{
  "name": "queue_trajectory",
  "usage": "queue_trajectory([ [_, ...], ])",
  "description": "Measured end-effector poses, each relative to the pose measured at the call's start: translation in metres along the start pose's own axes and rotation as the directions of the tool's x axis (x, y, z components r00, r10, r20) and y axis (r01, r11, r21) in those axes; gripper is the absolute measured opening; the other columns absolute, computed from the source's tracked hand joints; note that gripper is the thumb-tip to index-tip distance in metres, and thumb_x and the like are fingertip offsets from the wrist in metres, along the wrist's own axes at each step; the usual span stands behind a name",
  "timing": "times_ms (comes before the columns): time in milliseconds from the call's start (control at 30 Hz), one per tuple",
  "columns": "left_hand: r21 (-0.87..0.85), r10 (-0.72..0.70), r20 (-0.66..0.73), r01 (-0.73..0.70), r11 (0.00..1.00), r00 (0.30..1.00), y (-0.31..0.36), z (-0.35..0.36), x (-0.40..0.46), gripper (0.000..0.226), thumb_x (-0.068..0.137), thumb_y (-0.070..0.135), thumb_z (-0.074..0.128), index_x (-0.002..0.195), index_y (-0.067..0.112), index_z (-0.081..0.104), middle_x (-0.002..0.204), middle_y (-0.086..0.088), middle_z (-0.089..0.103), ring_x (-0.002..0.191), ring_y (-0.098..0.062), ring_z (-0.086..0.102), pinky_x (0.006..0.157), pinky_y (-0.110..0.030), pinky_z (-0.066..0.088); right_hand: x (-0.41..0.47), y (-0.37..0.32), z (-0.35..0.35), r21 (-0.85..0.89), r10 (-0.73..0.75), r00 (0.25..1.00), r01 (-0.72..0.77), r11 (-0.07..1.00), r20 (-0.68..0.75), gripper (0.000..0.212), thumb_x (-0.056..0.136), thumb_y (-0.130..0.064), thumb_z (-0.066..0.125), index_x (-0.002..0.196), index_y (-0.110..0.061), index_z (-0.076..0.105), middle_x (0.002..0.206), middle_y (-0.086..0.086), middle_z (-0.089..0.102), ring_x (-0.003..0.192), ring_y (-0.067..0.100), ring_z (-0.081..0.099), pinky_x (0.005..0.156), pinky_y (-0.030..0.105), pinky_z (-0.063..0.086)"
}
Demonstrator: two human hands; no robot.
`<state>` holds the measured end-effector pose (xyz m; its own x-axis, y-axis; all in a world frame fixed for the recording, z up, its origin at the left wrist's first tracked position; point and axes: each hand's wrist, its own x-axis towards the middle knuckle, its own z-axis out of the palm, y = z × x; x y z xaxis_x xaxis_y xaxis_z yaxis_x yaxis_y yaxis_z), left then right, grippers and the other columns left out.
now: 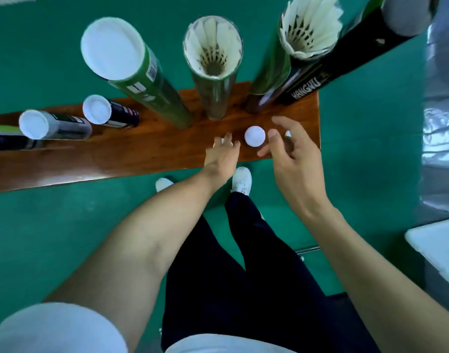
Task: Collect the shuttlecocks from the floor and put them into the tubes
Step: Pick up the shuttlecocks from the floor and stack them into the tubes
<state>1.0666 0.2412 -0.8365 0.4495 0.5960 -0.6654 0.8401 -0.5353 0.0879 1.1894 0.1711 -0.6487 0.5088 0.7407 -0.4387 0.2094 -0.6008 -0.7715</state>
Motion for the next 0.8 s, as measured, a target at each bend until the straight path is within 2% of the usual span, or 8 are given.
queue_trajectory([
  [133,0.046,-0.011,-0.053,0.014,0.999,0.999,-0.005,0.014,0.009,0.061,0.081,0.0,0.068,0.135,0.019,0.046,0.149,-0.012,0.03,0.128,-0.038,0.033,0.079,-0.051,0.053,-0.003,0.009,-0.011,-0.031,-0.014,1.0,0.015,0.999,0.011,0.023,0.105,-0.041,0.05,0.126,-0.037,0.06,0.082,-0.013,0.075,0.051,-0.003,0.054,0.049,0.01,0.032],
  [267,-0.014,0.004,-0.034,-0.004,1.0,0.999,-0.003,0.01,0.004,0.054,0.08,0.01,0.072,0.128,0.019,0.047,0.135,-0.012,0.039,0.121,-0.037,0.038,0.082,-0.049,0.054,-0.007,0.01,-0.016,-0.044,-0.011,1.0,0.011,0.999,0.003,0.025,0.105,-0.043,0.051,0.127,-0.035,0.061,0.081,-0.014,0.074,0.052,-0.003,0.054,0.053,0.019,0.034],
  [400,-0.261,0.136,-0.103,-0.159,0.952,0.985,-0.01,-0.025,-0.033,0.021,0.101,0.027,0.045,0.11,0.01,0.054,0.109,-0.014,0.057,0.1,-0.032,0.049,0.084,-0.047,0.046,-0.008,0.0,-0.013,-0.02,-0.006,1.0,0.006,1.0,0.022,0.023,0.104,-0.039,0.054,0.126,-0.038,0.059,0.083,-0.018,0.074,0.053,0.0,0.055,0.056,0.022,0.035],
  [467,-0.393,0.191,-0.056,-0.198,0.898,0.98,-0.015,-0.055,-0.067,0.027,0.106,0.025,0.033,0.105,0.008,0.054,0.096,-0.017,0.064,0.083,-0.034,0.056,0.073,-0.048,0.046,-0.008,-0.008,-0.011,0.014,0.004,0.998,-0.005,1.0,0.058,0.023,0.104,-0.034,0.055,0.125,-0.039,0.06,0.086,-0.018,0.075,0.057,-0.001,0.058,0.058,0.024,0.038],
  [533,-0.421,0.196,-0.005,-0.18,0.889,0.981,-0.019,-0.085,-0.103,0.024,0.109,0.028,0.032,0.116,0.014,0.051,0.096,-0.018,0.068,0.078,-0.036,0.06,0.068,-0.05,0.049,-0.008,-0.012,-0.01,0.033,0.02,0.997,-0.023,0.999,0.08,0.025,0.103,-0.028,0.055,0.126,-0.038,0.06,0.088,-0.018,0.075,0.072,0.0,0.066,0.063,0.03,0.048],
  [600,-0.476,0.129,-0.076,-0.15,0.867,0.989,-0.027,-0.123,-0.146,0.017,0.107,0.03,0.038,0.12,0.025,0.047,0.095,-0.013,0.07,0.077,-0.036,0.063,0.065,-0.051,0.05,-0.008,-0.021,-0.01,0.03,0.009,0.994,-0.013,0.999,0.106,0.027,0.101,-0.026,0.055,0.126,-0.036,0.06,0.088,-0.016,0.074,0.078,0.006,0.068,0.069,0.034,0.053],
  [700,-0.588,-0.01,-0.293,-0.172,0.79,0.956,-0.043,-0.192,-0.197,0.012,0.104,0.039,0.043,0.112,0.032,0.048,0.095,0.001,0.072,0.082,-0.027,0.066,0.068,-0.047,0.05,-0.004,-0.034,-0.006,0.016,0.027,0.992,-0.029,0.999,0.122,0.03,0.099,-0.024,0.057,0.127,-0.035,0.061,0.095,-0.014,0.071,0.067,0.006,0.061,0.063,0.033,0.049],
  [800,-0.616,-0.068,-0.512,-0.311,0.724,0.857,-0.051,-0.269,-0.219,0.011,0.1,0.037,0.056,0.104,0.029,0.062,0.093,0.012,0.069,0.082,-0.007,0.061,0.07,-0.026,0.045,0.004,-0.052,0.003,-0.004,0.042,0.99,-0.042,0.999,0.138,0.04,0.095,-0.021,0.057,0.133,-0.034,0.056,0.102,-0.016,0.07,0.063,0.007,0.057,0.064,0.029,0.046],
])
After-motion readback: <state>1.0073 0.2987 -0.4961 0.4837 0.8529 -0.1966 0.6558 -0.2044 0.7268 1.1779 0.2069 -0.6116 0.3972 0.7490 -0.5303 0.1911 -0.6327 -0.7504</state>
